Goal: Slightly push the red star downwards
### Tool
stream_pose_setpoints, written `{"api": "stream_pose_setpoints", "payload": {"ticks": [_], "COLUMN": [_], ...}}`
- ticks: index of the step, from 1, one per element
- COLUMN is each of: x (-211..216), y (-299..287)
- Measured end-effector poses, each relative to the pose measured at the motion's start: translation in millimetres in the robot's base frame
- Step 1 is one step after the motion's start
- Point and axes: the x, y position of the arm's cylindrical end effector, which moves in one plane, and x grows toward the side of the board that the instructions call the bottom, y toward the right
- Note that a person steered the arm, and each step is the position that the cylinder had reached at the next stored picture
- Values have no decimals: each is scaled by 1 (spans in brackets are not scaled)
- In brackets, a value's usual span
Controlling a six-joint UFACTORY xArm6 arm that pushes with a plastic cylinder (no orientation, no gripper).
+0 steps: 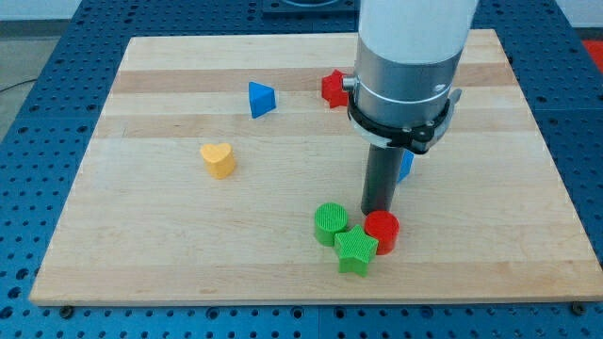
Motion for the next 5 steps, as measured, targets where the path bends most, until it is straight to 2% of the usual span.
{"api": "stream_pose_setpoints", "payload": {"ticks": [2, 3, 4, 5], "x": [-2, -16, -42, -89], "y": [-1, -40, -87, -96]}}
